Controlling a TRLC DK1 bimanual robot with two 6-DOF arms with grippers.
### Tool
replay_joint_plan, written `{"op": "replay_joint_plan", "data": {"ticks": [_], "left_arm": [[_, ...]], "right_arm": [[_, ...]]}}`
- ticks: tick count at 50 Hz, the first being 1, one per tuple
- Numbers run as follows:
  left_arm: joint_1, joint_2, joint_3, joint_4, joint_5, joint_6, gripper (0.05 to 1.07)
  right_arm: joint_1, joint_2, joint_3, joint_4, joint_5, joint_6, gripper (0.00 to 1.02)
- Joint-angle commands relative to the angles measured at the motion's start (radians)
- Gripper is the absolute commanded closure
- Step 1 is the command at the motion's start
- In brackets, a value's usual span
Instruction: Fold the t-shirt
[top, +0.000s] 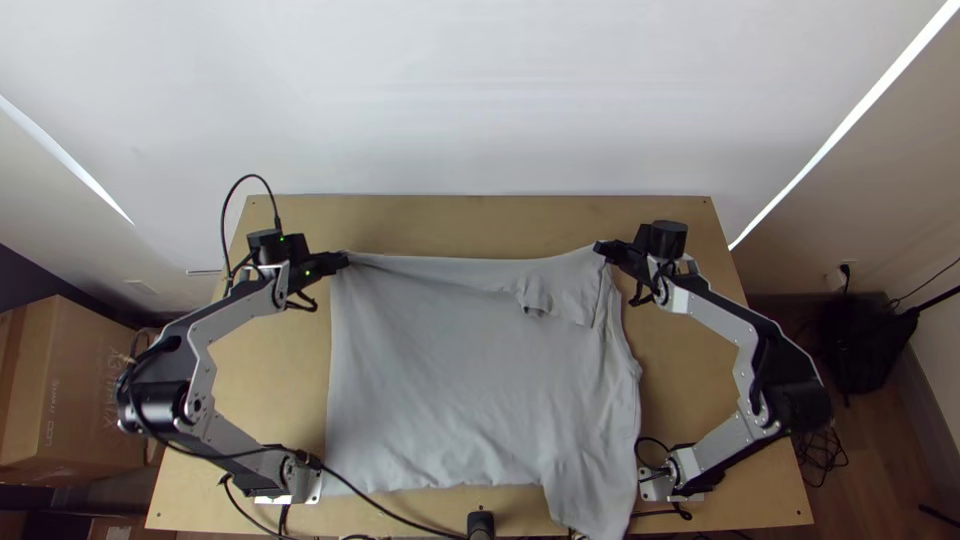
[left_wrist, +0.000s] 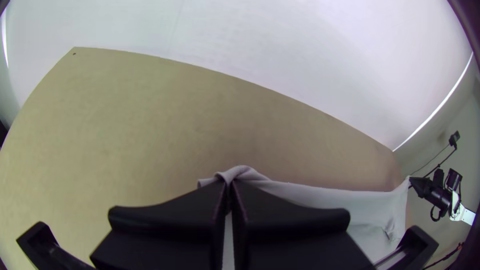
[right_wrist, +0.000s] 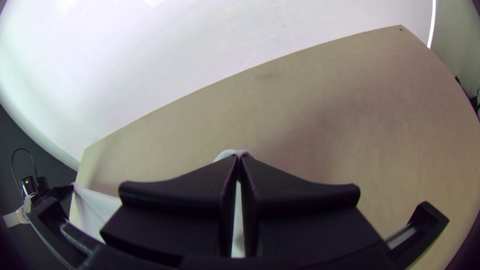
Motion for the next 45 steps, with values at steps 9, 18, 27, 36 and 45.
{"op": "replay_joint_plan", "data": {"ticks": [9, 18, 27, 36, 45], "left_arm": [[0.027, 0.21, 0.252, -0.008, -0.024, 0.016, 1.05], [0.022, 0.343, 0.429, -0.062, -0.045, 0.018, 1.05], [0.01, 0.457, 0.619, -0.145, -0.057, 0.016, 1.05], [-0.007, 0.513, 0.722, -0.207, -0.067, 0.014, 1.05], [-0.021, 0.51, 0.751, -0.309, -0.065, 0.002, 1.05]], "right_arm": [[-0.036, 0.177, 0.203, 0.015, 0.013, -0.035, 1.0], [-0.05, 0.281, 0.344, -0.023, 0.013, -0.036, 1.0], [-0.063, 0.363, 0.473, -0.074, 0.011, -0.036, 1.0], [-0.064, 0.427, 0.598, -0.189, 0.008, -0.035, 1.0], [-0.064, 0.468, 0.751, -0.418, 0.008, -0.019, 1.0]]}}
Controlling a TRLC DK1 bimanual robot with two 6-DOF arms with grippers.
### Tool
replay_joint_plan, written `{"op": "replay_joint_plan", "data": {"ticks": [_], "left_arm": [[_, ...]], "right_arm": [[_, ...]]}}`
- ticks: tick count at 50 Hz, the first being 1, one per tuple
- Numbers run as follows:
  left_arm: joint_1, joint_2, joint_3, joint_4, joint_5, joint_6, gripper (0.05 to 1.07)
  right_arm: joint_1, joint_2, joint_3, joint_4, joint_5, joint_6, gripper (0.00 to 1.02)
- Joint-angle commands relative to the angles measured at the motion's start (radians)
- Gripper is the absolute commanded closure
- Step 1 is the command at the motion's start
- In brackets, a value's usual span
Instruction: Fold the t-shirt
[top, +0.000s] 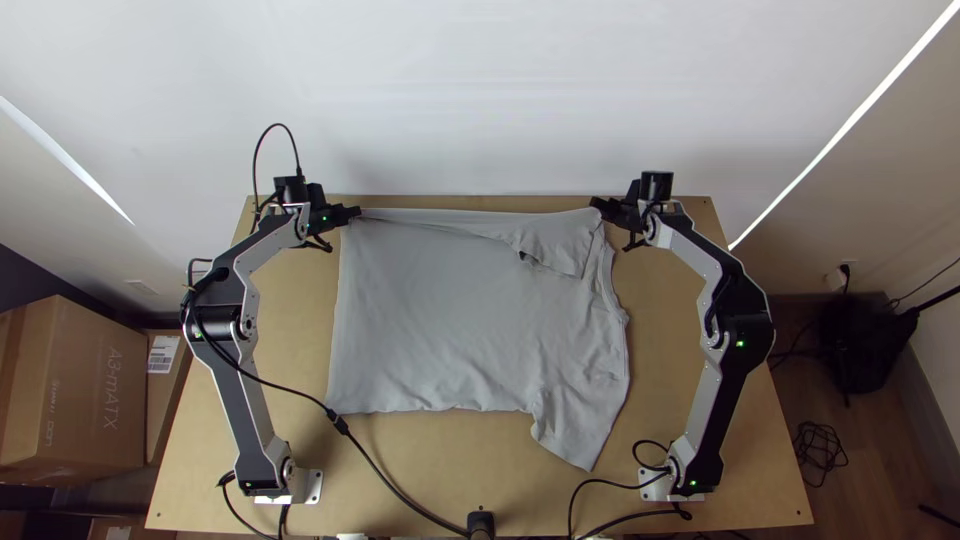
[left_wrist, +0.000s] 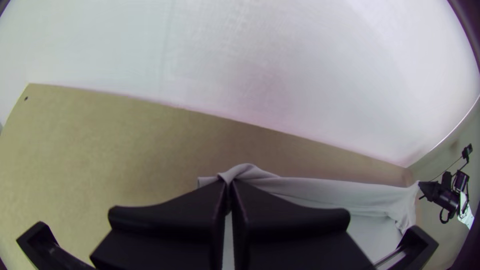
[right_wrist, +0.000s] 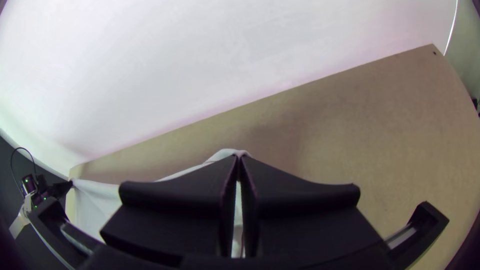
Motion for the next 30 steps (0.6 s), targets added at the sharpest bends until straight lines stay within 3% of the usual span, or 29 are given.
{"op": "replay_joint_plan", "data": {"ticks": [1, 9, 30], "left_arm": [[-0.001, 0.009, 0.039, -0.052, -0.015, -0.01, 1.05], [-0.004, -0.039, 0.025, -0.142, -0.014, -0.013, 1.05], [0.022, -0.296, -0.223, -0.105, 0.006, -0.043, 1.05]], "right_arm": [[-0.02, 0.037, 0.112, -0.114, 0.015, 0.005, 1.0], [-0.02, 0.026, 0.173, -0.26, 0.005, 0.006, 1.0], [-0.011, -0.131, 0.053, -0.288, -0.018, 0.002, 1.0]]}}
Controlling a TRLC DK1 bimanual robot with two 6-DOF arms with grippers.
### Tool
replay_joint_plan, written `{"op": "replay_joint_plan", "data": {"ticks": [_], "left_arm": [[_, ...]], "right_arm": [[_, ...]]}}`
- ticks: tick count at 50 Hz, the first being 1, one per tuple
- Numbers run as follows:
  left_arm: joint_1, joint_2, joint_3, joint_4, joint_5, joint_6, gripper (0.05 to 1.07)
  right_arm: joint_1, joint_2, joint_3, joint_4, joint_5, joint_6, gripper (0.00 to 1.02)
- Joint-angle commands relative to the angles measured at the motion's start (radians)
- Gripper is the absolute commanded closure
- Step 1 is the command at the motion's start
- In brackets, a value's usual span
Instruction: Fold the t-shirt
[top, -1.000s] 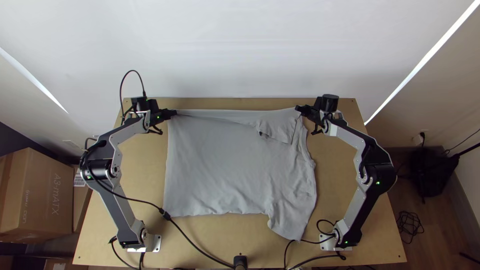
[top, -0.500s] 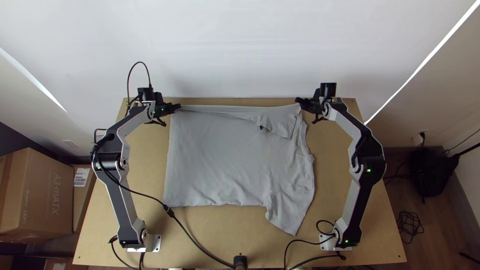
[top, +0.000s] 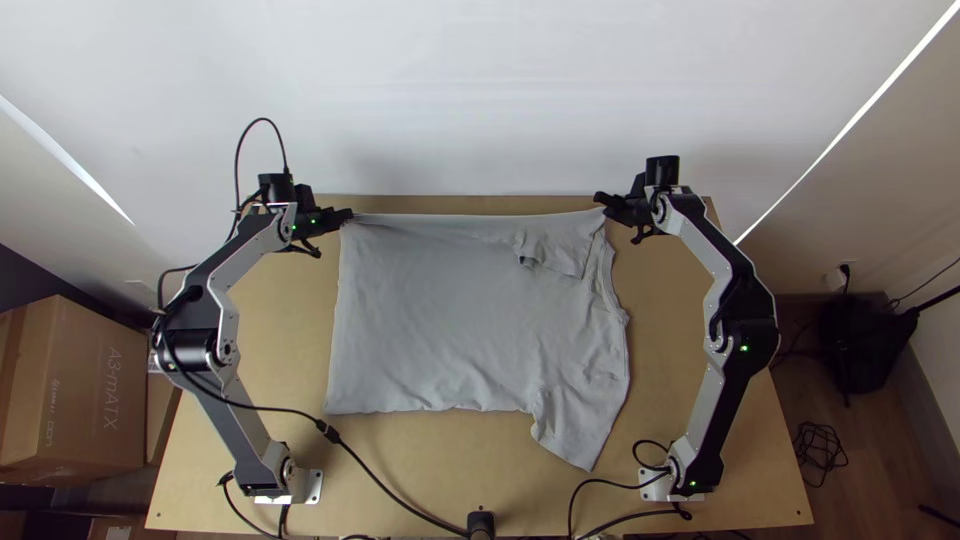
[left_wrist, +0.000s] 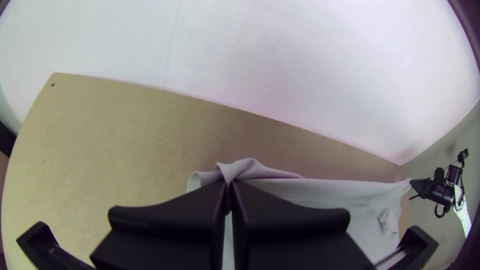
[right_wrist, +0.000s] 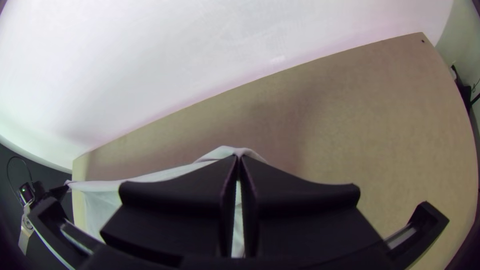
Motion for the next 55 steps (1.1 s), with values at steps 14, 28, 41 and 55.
{"op": "replay_joint_plan", "data": {"ticks": [14, 28, 41, 55], "left_arm": [[0.047, -0.142, -0.199, 0.057, 0.017, -0.012, 1.05], [0.044, -0.231, -0.333, 0.089, 0.02, -0.017, 1.05], [0.053, -0.306, -0.473, 0.132, 0.02, -0.006, 1.05], [0.053, -0.343, -0.581, 0.197, 0.008, 0.001, 0.96]], "right_arm": [[-0.015, -0.216, -0.211, -0.004, 0.001, -0.021, 1.0], [-0.01, -0.323, -0.377, -0.004, 0.001, -0.032, 1.0], [0.001, -0.361, -0.501, 0.006, 0.001, -0.043, 1.0], [0.004, -0.346, -0.558, 0.055, 0.001, -0.034, 0.93]]}}
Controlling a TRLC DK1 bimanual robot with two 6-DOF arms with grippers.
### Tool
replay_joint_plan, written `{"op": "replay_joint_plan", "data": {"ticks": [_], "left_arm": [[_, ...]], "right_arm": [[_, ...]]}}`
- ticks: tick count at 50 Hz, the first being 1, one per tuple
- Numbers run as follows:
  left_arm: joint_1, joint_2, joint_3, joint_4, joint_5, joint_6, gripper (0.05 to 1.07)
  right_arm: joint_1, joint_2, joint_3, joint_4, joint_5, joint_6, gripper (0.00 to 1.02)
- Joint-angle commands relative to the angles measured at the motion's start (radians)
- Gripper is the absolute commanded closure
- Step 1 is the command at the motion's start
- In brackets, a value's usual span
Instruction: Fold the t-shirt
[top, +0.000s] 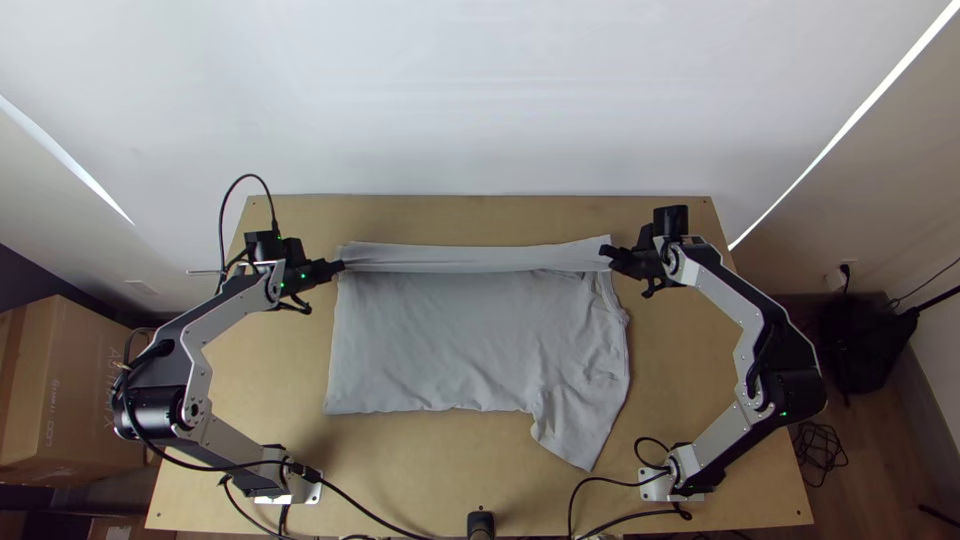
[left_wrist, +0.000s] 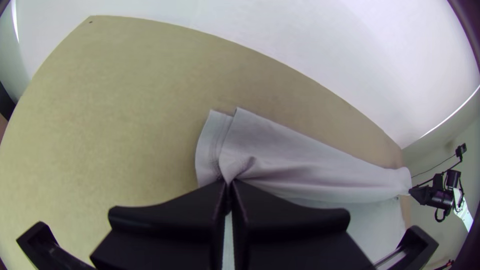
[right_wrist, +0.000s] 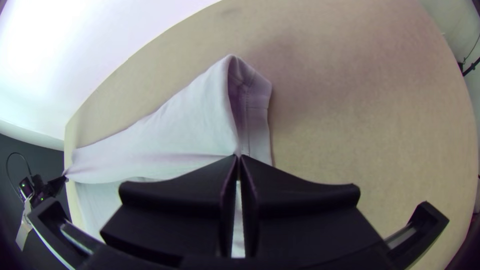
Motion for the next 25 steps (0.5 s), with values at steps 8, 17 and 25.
{"op": "replay_joint_plan", "data": {"ticks": [8, 17, 25], "left_arm": [[0.017, -0.05, -0.055, 0.004, -0.018, 0.039, 0.31], [0.057, -0.1, -0.067, -0.041, -0.005, 0.054, 0.1], [0.1, -0.223, -0.113, -0.058, 0.055, 0.054, 0.11]], "right_arm": [[0.0, -0.042, -0.029, -0.009, 0.008, -0.013, 0.35], [-0.027, -0.123, -0.043, -0.129, -0.013, -0.036, 0.15], [-0.057, -0.269, -0.108, -0.238, -0.019, -0.079, 0.14]]}}
